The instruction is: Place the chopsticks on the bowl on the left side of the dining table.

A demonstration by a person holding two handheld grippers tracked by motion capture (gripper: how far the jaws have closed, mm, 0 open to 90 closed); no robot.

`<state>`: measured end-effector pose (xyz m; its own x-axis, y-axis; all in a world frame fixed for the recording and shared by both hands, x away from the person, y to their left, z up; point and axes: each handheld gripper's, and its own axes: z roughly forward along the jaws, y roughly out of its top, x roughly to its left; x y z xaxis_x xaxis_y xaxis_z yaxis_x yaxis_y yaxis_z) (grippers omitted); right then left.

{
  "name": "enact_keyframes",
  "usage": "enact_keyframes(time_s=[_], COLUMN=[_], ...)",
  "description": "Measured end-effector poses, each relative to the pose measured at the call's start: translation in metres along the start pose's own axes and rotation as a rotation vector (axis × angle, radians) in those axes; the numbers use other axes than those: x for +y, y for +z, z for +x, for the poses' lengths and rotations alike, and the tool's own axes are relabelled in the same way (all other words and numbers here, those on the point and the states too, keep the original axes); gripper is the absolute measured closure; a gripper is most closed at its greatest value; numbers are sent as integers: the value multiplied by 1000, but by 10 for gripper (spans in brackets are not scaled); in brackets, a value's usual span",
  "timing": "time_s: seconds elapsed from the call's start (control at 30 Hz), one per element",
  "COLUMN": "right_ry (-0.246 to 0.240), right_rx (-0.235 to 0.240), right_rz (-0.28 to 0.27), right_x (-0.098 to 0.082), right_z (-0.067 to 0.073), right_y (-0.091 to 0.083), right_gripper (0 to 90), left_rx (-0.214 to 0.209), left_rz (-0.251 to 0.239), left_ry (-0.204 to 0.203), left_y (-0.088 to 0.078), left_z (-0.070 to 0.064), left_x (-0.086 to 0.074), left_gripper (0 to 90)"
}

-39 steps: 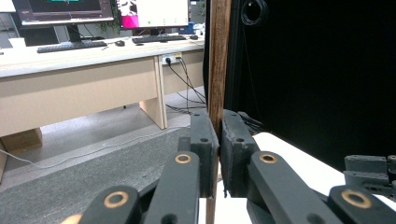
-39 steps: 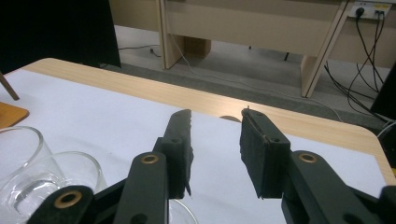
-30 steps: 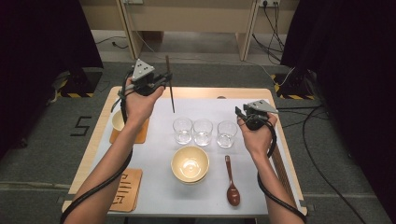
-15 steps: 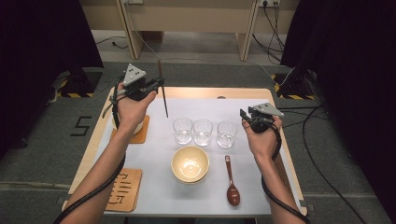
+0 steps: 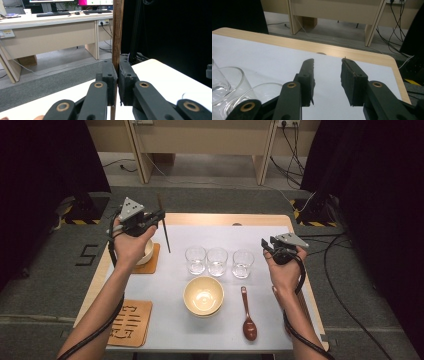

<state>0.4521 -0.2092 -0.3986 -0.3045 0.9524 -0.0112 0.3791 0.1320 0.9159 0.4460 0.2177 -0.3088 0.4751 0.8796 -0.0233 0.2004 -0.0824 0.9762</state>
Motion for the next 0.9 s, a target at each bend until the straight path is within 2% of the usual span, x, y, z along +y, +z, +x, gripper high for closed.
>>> enact_keyframes(time_s=[0.23,0.4,0.9], right_ry=[-5,14,29], right_rx=[-2,-4,-7], right_rz=[4,-4,-21], right_x=[-4,-9,-25], right_z=[-4,-7,-10], right_y=[-4,-8,-22], right_gripper=[632,631,629], left_rx=[12,23,60], left_rz=[3,4,7], left_ry=[-14,-22,-29], left_y=[-13,-20,-42], left_z=[7,10,21], left_x=[-9,-13,-26], left_gripper=[841,841,841])
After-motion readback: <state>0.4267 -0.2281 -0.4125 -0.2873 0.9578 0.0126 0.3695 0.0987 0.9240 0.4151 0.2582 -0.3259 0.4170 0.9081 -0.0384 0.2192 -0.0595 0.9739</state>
